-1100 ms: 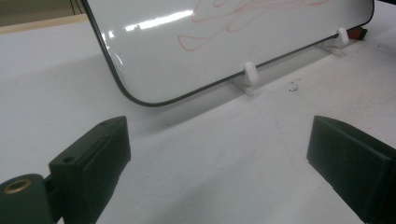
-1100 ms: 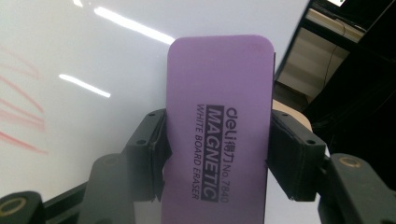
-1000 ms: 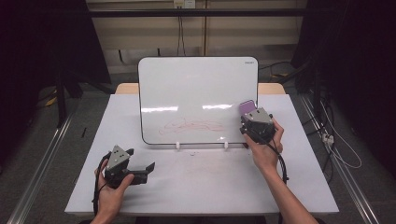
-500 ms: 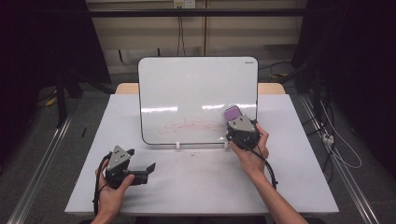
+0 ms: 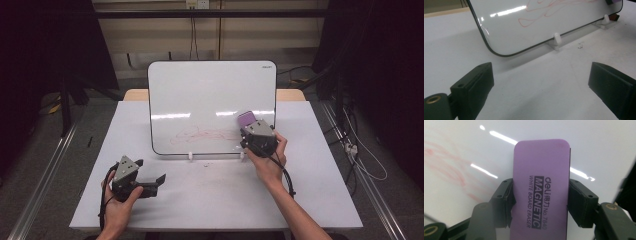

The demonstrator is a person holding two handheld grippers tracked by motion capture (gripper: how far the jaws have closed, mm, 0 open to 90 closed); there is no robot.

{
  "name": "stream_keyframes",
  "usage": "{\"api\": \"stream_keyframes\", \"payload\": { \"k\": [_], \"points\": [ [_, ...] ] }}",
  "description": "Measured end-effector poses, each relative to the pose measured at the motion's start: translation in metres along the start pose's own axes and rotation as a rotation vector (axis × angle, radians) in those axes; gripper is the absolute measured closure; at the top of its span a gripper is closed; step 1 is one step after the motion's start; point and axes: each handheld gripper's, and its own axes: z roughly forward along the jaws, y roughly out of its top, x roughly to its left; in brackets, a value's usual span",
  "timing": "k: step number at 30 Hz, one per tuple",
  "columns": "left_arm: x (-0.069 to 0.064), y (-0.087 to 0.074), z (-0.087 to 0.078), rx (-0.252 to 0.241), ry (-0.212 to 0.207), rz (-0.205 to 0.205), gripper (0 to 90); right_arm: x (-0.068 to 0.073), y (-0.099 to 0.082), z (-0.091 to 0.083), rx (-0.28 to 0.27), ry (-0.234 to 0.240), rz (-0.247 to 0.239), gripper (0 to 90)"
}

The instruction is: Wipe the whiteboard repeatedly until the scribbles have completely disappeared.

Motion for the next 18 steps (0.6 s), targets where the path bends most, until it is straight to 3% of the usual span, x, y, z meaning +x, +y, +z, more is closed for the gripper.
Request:
{"api": "stream_keyframes", "payload": {
  "k": [3,5,7,13,18],
  "points": [
    [0.000,0.000,0.000,0.002,0.002,0.002,6.1,-0.008,0.007,0.002,-0.001,-0.021,0.008,41.9],
    [0.000,0.000,0.000,0.003,0.002,0.004,6.1,-0.005,0.010,0.003,0.002,-0.040,-0.013,41.9],
    [-0.001,0.000,0.001,0.001,0.001,0.005,6.1,0.004,0.010,0.003,-0.007,-0.052,-0.044,41.9],
    [-0.002,0.000,-0.001,0.000,-0.002,0.005,6.1,0.033,0.012,0.005,-0.020,-0.029,-0.091,41.9],
    [-0.004,0.000,0.000,0.004,-0.013,0.012,6.1,0.053,0.013,0.007,-0.029,-0.009,-0.101,41.9]
  ]
}}
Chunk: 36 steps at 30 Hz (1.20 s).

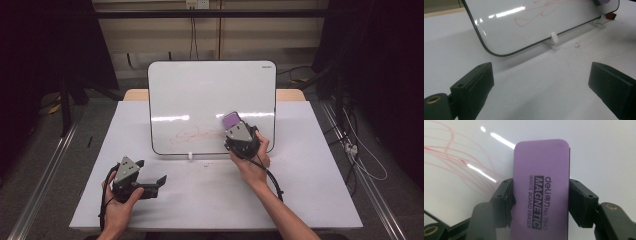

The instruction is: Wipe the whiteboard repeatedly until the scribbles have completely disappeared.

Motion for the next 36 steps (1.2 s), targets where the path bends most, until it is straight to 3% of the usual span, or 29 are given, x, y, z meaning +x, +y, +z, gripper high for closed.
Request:
{"api": "stream_keyframes", "payload": {
  "k": [8,13,17,22,27,29,31,36],
  "points": [
    [0.001,0.000,0.000,-0.003,0.006,-0.006,6.1,0.033,0.009,0.004,-0.015,0.057,-0.038,42.0],
    [0.003,-0.001,-0.001,-0.001,0.007,-0.004,6.1,0.043,0.010,0.004,-0.018,0.091,-0.056,42.0],
    [0.003,-0.001,-0.003,-0.006,0.005,-0.009,6.1,0.033,0.010,0.004,-0.007,0.107,-0.036,42.0],
    [0.003,-0.001,-0.006,-0.009,0.015,-0.005,6.1,0.002,0.006,0.003,-0.001,0.058,0.009,42.0],
    [0.004,-0.001,-0.006,-0.005,0.018,-0.006,6.1,-0.033,0.003,0.001,0.011,-0.026,0.060,42.0],
    [0.004,-0.001,-0.006,-0.005,0.018,-0.004,6.1,-0.041,0.003,0.001,0.013,-0.029,0.079,42.0],
    [0.003,-0.001,-0.005,-0.008,0.017,-0.008,6.1,-0.034,0.003,0.001,0.013,-0.054,0.048,41.9],
    [0.002,-0.001,-0.005,-0.008,0.012,0.000,6.1,-0.004,0.012,0.004,-0.002,-0.041,-0.017,41.9]
  ]
}}
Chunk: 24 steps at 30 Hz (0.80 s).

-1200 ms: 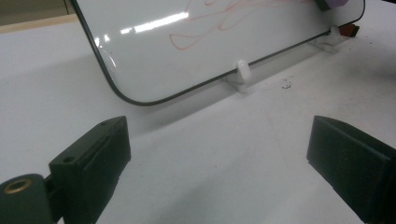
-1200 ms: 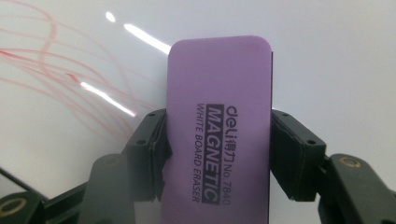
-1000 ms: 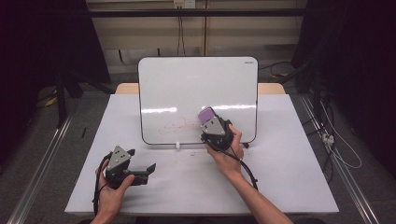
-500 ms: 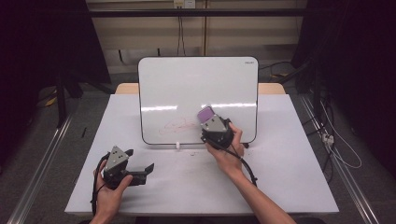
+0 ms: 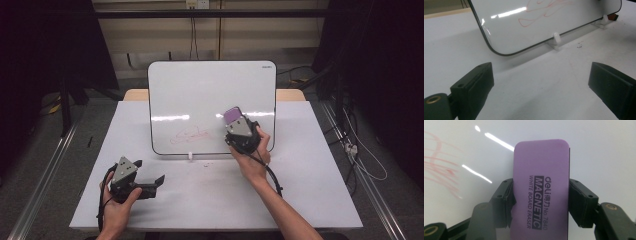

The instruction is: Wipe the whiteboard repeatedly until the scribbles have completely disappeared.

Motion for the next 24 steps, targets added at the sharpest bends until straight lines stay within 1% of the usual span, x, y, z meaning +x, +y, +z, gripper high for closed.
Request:
{"api": "stream_keyframes", "payload": {
  "k": [2,7,10,11,12,13,14,15,18,20,22,23,24],
  "points": [
    [0.000,0.000,0.000,-0.003,0.000,-0.005,6.1,0.011,0.004,0.001,-0.009,0.018,-0.017,41.9],
    [0.001,0.000,-0.001,0.000,0.000,-0.005,6.1,0.033,0.013,0.005,-0.029,0.057,-0.003,41.9],
    [0.000,0.000,0.000,-0.005,-0.005,-0.010,6.1,0.046,0.017,0.006,-0.031,0.105,0.014,41.9],
    [0.000,0.000,0.000,0.003,-0.004,-0.003,6.1,0.050,0.018,0.007,-0.035,0.121,0.016,41.9],
    [0.000,0.000,0.000,0.005,-0.001,-0.003,6.1,0.055,0.019,0.007,-0.038,0.124,0.012,41.9],
    [-0.001,0.000,0.000,0.005,-0.004,0.001,6.1,0.059,0.019,0.007,-0.042,0.120,-0.005,41.9],
    [-0.001,0.000,0.001,0.004,-0.006,0.004,6.1,0.063,0.020,0.007,-0.045,0.126,-0.016,41.9],
    [-0.001,0.000,0.001,0.005,-0.007,0.004,6.1,0.067,0.020,0.007,-0.044,0.132,-0.011,41.9],
    [-0.001,0.000,0.001,0.003,-0.008,0.005,6.1,0.076,0.022,0.007,-0.042,0.152,-0.021,41.9],
    [0.000,0.000,0.000,0.003,-0.006,0.000,6.1,0.081,0.023,0.008,-0.039,0.185,-0.010,41.9],
    [0.001,-0.001,0.000,-0.003,-0.005,-0.010,6.1,0.085,0.022,0.008,-0.040,0.205,-0.023,41.9],
    [0.001,-0.001,-0.001,0.004,-0.003,-0.005,6.1,0.086,0.022,0.007,-0.042,0.206,-0.038,41.9],
    [0.002,-0.001,-0.001,0.005,-0.003,-0.006,6.1,0.085,0.022,0.008,-0.040,0.212,-0.039,41.9]
  ]
}}
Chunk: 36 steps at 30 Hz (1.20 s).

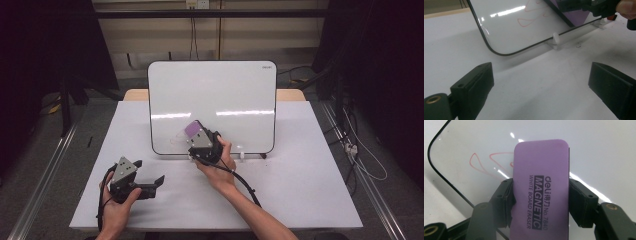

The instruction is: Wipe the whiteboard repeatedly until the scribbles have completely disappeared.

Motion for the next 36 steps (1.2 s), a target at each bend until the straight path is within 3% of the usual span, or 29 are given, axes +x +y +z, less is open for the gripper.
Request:
{"api": "stream_keyframes", "payload": {
  "k": [2,17,19,23,25,32,36],
  "points": [
    [0.000,0.000,0.000,0.000,0.001,-0.001,6.1,-0.005,0.001,0.001,0.006,0.018,0.023,41.9],
    [0.002,0.000,-0.003,-0.010,0.005,-0.009,6.1,-0.047,0.030,0.006,-0.012,-0.096,0.050,41.9],
    [0.001,0.000,-0.002,-0.015,0.008,-0.012,6.1,-0.040,0.030,0.006,-0.015,-0.122,0.014,41.9],
    [0.001,0.002,0.002,-0.006,0.014,-0.008,6.1,-0.020,0.029,0.010,-0.022,-0.111,-0.013,41.9],
    [0.001,0.002,0.002,-0.004,0.005,-0.001,6.1,-0.010,0.030,0.011,-0.024,-0.092,-0.026,41.9],
    [0.006,0.001,-0.002,-0.009,0.030,-0.021,6.1,0.026,0.031,0.017,-0.017,-0.044,-0.072,41.9],
    [0.007,-0.001,-0.003,-0.008,0.033,-0.030,6.1,0.039,0.032,0.021,-0.017,-0.021,-0.087,41.9]
  ]
}}
